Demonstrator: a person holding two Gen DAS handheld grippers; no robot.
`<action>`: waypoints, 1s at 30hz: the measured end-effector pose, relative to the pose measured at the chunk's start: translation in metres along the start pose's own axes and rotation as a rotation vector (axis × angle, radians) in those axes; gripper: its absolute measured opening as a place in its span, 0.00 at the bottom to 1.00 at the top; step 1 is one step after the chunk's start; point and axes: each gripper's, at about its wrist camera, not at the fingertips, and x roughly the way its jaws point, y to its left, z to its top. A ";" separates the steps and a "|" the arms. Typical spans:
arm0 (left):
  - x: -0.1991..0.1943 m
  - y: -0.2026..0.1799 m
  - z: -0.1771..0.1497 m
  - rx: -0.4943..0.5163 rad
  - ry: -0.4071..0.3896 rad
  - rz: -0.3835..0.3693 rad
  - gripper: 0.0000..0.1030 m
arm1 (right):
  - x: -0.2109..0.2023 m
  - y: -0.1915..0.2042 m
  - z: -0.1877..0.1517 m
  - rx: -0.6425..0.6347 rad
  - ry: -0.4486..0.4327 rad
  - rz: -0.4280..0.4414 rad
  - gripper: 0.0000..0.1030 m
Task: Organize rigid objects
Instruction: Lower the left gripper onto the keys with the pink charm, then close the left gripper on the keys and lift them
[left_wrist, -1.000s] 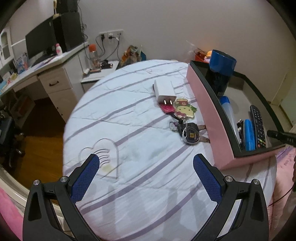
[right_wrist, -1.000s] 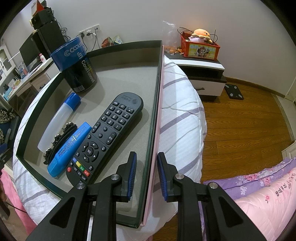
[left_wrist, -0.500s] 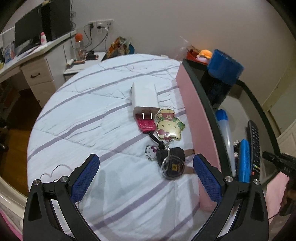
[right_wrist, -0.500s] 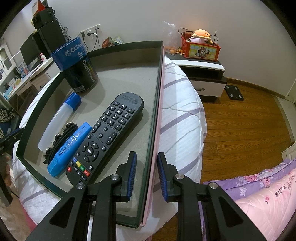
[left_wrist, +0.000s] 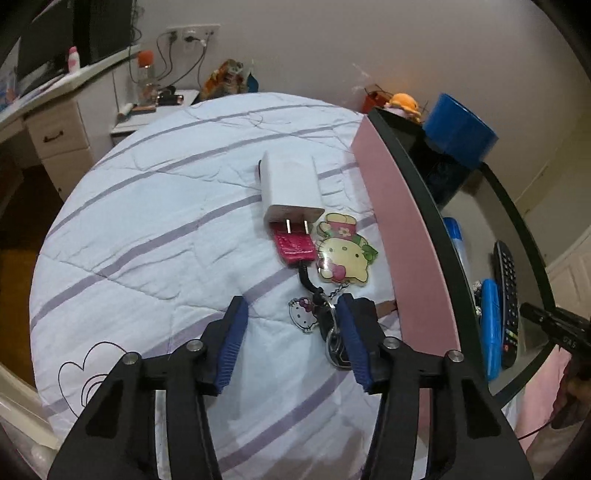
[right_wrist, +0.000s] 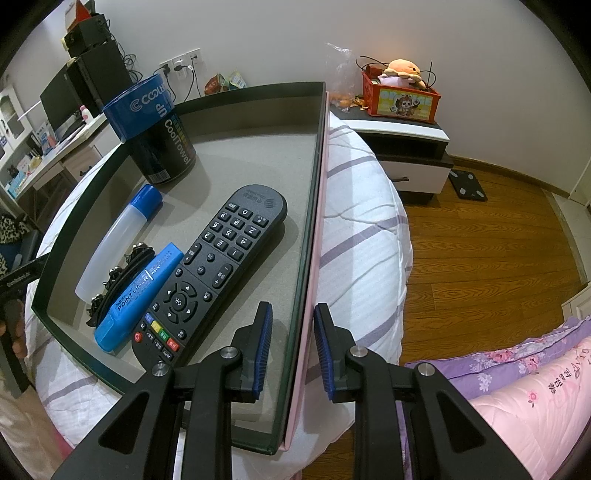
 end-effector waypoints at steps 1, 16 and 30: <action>0.000 0.000 0.001 -0.004 -0.001 -0.003 0.49 | 0.000 0.000 0.000 0.000 0.000 -0.003 0.23; -0.003 -0.019 -0.007 0.061 -0.013 0.001 0.14 | 0.000 0.000 -0.001 0.001 0.003 -0.011 0.23; -0.034 0.022 -0.033 0.057 0.024 0.118 0.09 | 0.000 0.002 -0.001 0.002 0.003 -0.020 0.23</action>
